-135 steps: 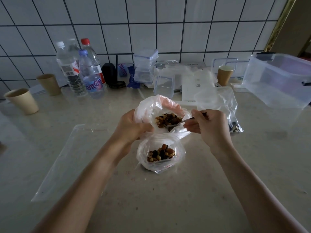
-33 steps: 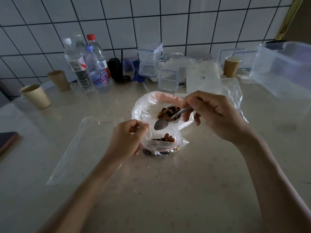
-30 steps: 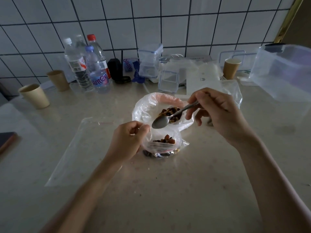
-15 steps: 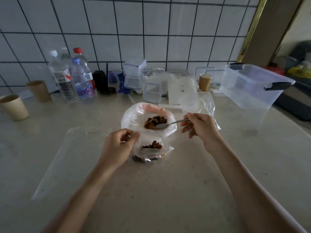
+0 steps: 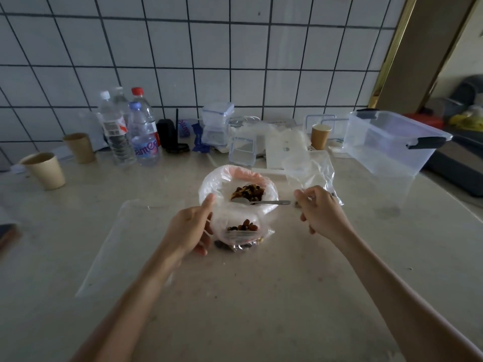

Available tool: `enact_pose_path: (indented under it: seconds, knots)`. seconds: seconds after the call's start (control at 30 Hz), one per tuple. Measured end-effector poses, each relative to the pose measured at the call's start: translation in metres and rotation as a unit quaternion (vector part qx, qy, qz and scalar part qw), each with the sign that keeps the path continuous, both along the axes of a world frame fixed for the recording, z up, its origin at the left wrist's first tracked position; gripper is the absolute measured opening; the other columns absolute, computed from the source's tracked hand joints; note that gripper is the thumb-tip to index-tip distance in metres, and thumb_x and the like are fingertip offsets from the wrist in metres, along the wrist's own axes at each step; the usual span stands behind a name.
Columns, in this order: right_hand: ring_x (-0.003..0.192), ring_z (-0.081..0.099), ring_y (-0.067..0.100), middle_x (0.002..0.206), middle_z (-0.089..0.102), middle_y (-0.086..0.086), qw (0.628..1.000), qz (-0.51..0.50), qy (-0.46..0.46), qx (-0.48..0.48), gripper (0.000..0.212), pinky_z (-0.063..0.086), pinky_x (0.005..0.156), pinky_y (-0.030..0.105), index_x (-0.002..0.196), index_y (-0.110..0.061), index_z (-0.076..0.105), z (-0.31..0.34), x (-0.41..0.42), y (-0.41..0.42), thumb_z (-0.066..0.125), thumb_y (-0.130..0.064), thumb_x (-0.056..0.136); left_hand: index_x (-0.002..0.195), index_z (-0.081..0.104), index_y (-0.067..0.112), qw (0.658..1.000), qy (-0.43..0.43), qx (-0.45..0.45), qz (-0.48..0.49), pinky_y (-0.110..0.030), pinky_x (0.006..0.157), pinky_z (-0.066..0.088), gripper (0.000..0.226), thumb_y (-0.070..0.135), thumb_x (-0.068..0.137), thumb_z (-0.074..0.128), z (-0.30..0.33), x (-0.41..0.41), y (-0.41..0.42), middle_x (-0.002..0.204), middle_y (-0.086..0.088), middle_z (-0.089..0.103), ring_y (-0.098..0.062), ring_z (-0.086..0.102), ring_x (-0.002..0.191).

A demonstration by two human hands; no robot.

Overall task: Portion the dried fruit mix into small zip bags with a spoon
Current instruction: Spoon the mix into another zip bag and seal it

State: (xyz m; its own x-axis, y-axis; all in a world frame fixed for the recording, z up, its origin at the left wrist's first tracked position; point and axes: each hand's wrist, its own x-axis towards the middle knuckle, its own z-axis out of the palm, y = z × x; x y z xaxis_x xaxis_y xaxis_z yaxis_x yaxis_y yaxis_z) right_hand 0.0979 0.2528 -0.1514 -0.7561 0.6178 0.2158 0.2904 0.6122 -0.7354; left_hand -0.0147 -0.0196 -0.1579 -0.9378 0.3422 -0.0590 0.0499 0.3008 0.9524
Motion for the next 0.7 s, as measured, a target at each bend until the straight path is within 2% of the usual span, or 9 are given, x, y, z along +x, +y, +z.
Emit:
enact_pose_path:
  seconds: [0.07, 0.17, 0.27, 0.37, 0.47, 0.53, 0.6, 0.7]
  knots:
    - [0.036, 0.058, 0.017, 0.065, 0.071, 0.003, 0.999, 0.024, 0.03, -0.034, 0.031, 0.047, 0.045, 0.025, 0.089, -0.019, 0.061, 0.004, 0.006, -0.006, 0.053, -0.045, 0.103, 0.085, 0.072, 0.007, 0.998, -0.059, 0.015, 0.007, -0.033, 0.045, 0.053, 0.07, 0.073, 0.095, 0.05, 0.003, -0.001, -0.003, 0.065, -0.008, 0.07, -0.023, 0.065, 0.049]
    - [0.044, 0.06, 0.02, 0.069, 0.073, 0.004, 0.981, 0.1, 0.023, -0.164, 0.031, 0.035, 0.037, 0.022, 0.092, -0.012, 0.067, 0.008, 0.01, -0.02, 0.054, -0.038, 0.104, 0.092, 0.073, 0.005, 0.993, -0.115, -0.007, -0.026, -0.033, 0.046, 0.054, 0.068, 0.065, 0.103, 0.043, 0.008, 0.001, -0.007, 0.07, -0.008, 0.073, -0.02, 0.065, 0.05]
    - [0.05, 0.062, 0.02, 0.07, 0.072, 0.003, 0.953, 0.149, -0.047, -0.259, 0.034, 0.036, 0.038, 0.023, 0.103, -0.009, 0.068, 0.008, 0.005, -0.038, 0.053, -0.039, 0.106, 0.09, 0.074, 0.01, 0.98, -0.191, 0.028, -0.044, -0.031, 0.047, 0.055, 0.056, 0.058, 0.104, 0.048, 0.013, 0.006, -0.012, 0.073, -0.006, 0.074, -0.016, 0.065, 0.051]
    - [0.051, 0.061, 0.02, 0.066, 0.067, 0.0, 0.919, 0.165, -0.091, -0.346, 0.035, 0.038, 0.04, 0.023, 0.096, -0.006, 0.069, 0.007, -0.002, -0.053, 0.05, -0.033, 0.106, 0.09, 0.08, 0.015, 0.964, -0.247, 0.062, -0.071, -0.031, 0.049, 0.057, 0.045, 0.053, 0.1, 0.058, 0.014, 0.012, -0.017, 0.083, -0.006, 0.076, -0.015, 0.071, 0.061]
    - [0.055, 0.061, 0.02, 0.077, 0.068, 0.006, 0.883, 0.198, -0.091, -0.415, 0.022, 0.039, 0.041, 0.023, 0.091, -0.01, 0.076, 0.008, -0.003, -0.058, 0.063, -0.027, 0.095, 0.101, 0.085, 0.018, 0.964, -0.224, 0.083, -0.115, -0.031, 0.056, 0.059, 0.042, 0.055, 0.09, 0.069, 0.013, 0.019, -0.021, 0.093, -0.001, 0.078, -0.012, 0.074, 0.075]
    - [0.057, 0.062, 0.019, 0.083, 0.069, 0.009, 0.867, 0.224, -0.074, -0.439, 0.02, 0.039, 0.041, 0.023, 0.097, -0.01, 0.076, 0.008, -0.002, -0.056, 0.071, -0.027, 0.088, 0.108, 0.082, 0.017, 0.969, -0.186, 0.102, -0.123, -0.028, 0.059, 0.059, 0.05, 0.055, 0.077, 0.077, 0.014, 0.023, -0.02, 0.096, 0.002, 0.079, -0.01, 0.074, 0.077]
    - [0.058, 0.063, 0.018, 0.084, 0.069, 0.01, 0.86, 0.238, -0.057, -0.449, 0.02, 0.04, 0.042, 0.023, 0.099, -0.011, 0.075, 0.006, -0.001, -0.054, 0.072, -0.03, 0.092, 0.104, 0.083, 0.022, 0.975, -0.159, 0.107, -0.114, -0.026, 0.06, 0.059, 0.047, 0.053, 0.069, 0.083, 0.017, 0.027, -0.018, 0.092, 0.001, 0.078, -0.008, 0.073, 0.075]
    - [0.058, 0.064, 0.018, 0.079, 0.069, 0.01, 0.865, 0.253, -0.04, -0.432, 0.019, 0.042, 0.042, 0.024, 0.083, -0.012, 0.076, 0.005, -0.001, -0.055, 0.076, -0.029, 0.093, 0.099, 0.083, 0.022, 0.981, -0.137, 0.1, -0.093, -0.024, 0.06, 0.058, 0.043, 0.047, 0.065, 0.088, 0.02, 0.027, -0.013, 0.095, -0.001, 0.079, -0.01, 0.071, 0.077]
